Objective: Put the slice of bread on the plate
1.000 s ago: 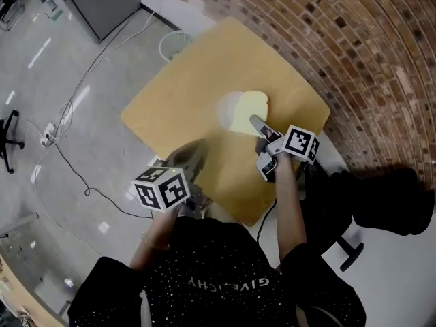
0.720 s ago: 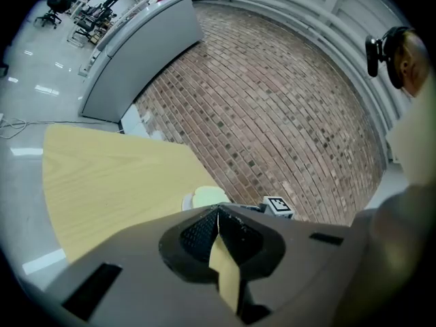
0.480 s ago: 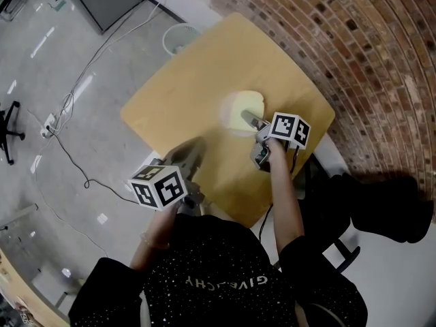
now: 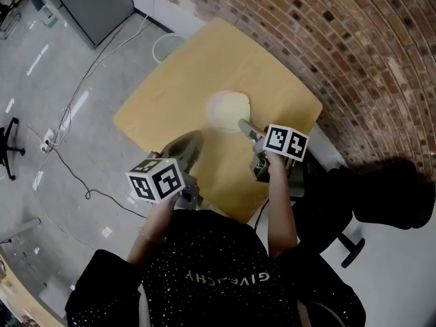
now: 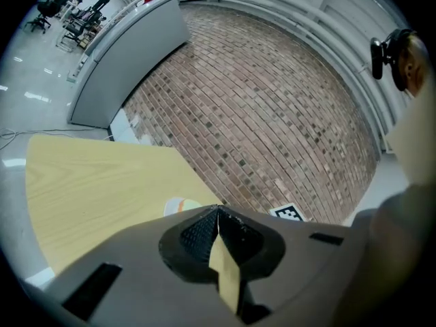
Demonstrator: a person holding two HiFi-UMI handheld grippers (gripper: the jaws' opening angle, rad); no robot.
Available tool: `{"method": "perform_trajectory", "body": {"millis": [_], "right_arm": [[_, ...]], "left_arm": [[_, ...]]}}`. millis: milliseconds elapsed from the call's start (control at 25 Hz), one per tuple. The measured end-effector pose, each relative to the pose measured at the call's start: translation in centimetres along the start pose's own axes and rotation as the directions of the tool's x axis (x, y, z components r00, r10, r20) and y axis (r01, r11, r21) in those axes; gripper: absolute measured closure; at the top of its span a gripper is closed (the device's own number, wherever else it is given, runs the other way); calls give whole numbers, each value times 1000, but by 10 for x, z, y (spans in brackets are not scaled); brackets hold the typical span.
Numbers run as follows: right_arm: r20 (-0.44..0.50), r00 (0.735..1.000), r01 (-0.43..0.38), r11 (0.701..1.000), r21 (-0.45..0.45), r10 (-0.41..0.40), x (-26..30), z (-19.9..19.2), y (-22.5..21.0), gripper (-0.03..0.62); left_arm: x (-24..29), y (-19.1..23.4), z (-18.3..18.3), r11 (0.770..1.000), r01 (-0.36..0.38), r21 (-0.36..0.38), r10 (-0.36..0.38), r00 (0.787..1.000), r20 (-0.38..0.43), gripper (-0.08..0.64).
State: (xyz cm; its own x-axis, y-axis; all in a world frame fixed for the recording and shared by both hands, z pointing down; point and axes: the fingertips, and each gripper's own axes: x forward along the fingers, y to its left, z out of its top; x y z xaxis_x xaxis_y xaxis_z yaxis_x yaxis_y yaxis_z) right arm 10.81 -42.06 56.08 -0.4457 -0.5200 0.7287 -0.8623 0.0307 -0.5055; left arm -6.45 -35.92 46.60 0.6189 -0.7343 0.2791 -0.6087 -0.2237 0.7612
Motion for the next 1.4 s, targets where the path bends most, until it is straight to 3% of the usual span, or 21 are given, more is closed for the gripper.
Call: {"method": "perform_trajectory", "body": {"millis": [80,120,200,240,280,320,360,480,640,880,1080,1240,1320,1400], "right_arm": [[29,990,-140,985,101,138,-30,-6,18,123],[54,971,-240,960,145,235,-46,-8,35,124],[114,906,-422,888,183,407,-76,-10,69,124],[149,878,-476,860,185,454,-89,-10,80,128],[189,863,-500,846,185,469,-99,-10,85,198],[233,855,-506,842,186,463,-109,-9,87,415],[272,845,-515,836,186,460,-117,-7,89,580],[328,807,-561,811,165,491,-132,-6,100,580],[345,820,-532,831,161,458,-138,-12,94,581],[375,812,-525,841,134,447,-148,-11,89,580],[365,853,-437,893,106,374,-147,-12,78,581],[346,897,-278,960,-45,276,-145,-10,75,581],[338,909,-220,969,-113,246,-144,-10,78,581],[330,908,-229,965,-127,259,-142,-10,81,581]], "left_arm": [[3,-7,3,1000,7,30,-7,1000,-1,549],[4,-11,4,999,13,45,-13,1000,-4,549],[8,-22,5,996,26,80,-25,1000,-11,549],[10,-28,5,994,31,102,-29,999,-15,549],[11,-33,5,992,34,125,-32,999,-20,549],[13,-38,4,988,38,148,-34,999,-26,549],[15,-42,3,985,41,168,-36,999,-32,549],[17,-54,-3,979,59,193,-51,997,-49,549],[15,-63,-11,977,79,200,-66,995,-69,549],[17,-69,-17,974,97,204,-81,993,-84,549],[21,-72,-16,967,81,241,-61,994,-89,549],[18,-75,-12,930,53,365,-24,996,-85,549],[17,-77,-12,901,44,432,-9,997,-83,549],[17,-77,-14,885,37,464,5,996,-88,549]]}}
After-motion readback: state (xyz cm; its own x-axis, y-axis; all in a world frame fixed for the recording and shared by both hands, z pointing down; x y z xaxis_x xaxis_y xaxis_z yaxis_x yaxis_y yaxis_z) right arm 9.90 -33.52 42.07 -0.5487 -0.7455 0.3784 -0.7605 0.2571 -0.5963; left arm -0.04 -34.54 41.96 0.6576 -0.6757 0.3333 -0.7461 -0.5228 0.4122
